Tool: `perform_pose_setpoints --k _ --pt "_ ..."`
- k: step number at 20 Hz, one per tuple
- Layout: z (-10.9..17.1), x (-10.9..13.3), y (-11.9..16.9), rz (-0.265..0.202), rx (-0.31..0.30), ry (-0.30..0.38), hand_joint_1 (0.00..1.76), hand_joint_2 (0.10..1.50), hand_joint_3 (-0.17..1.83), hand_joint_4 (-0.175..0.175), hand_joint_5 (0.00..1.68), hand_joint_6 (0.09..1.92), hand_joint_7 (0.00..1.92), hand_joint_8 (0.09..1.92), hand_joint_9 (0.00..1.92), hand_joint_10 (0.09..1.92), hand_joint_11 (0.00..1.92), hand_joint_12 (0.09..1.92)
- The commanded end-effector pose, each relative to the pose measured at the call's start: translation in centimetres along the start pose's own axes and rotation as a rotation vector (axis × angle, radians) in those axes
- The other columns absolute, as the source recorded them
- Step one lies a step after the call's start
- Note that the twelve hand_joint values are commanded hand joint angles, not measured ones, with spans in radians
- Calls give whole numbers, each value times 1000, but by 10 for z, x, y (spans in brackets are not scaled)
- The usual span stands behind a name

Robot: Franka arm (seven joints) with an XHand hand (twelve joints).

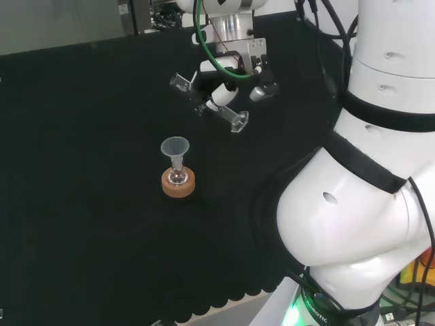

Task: Put the graduated cylinder back on the table.

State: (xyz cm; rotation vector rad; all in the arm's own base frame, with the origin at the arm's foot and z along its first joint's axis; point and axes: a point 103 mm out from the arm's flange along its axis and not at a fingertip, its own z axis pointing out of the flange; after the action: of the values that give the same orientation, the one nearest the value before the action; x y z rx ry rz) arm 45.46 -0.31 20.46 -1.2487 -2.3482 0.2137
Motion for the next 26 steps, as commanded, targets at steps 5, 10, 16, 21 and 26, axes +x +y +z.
perform_pose_setpoints --k 5,10,16,21,26 --pt "1 -20 61 -122 -194 133 1141 1150 -87 -128 1012 981 1321 203 1453 87 1377 656" --pt "7 -23 86 -191 -242 179 1140 1151 -89 -126 1011 983 1317 200 1448 87 1374 656" --pt "16 -28 116 -244 -260 211 1139 1154 -92 -125 1009 986 1310 197 1440 87 1366 656" --pt "22 -35 137 -268 -321 261 1139 1156 -94 -126 1007 989 1306 194 1436 87 1361 657" --pt "25 -38 157 -299 -330 322 1140 1157 -95 -128 1006 991 1304 193 1434 87 1358 657"
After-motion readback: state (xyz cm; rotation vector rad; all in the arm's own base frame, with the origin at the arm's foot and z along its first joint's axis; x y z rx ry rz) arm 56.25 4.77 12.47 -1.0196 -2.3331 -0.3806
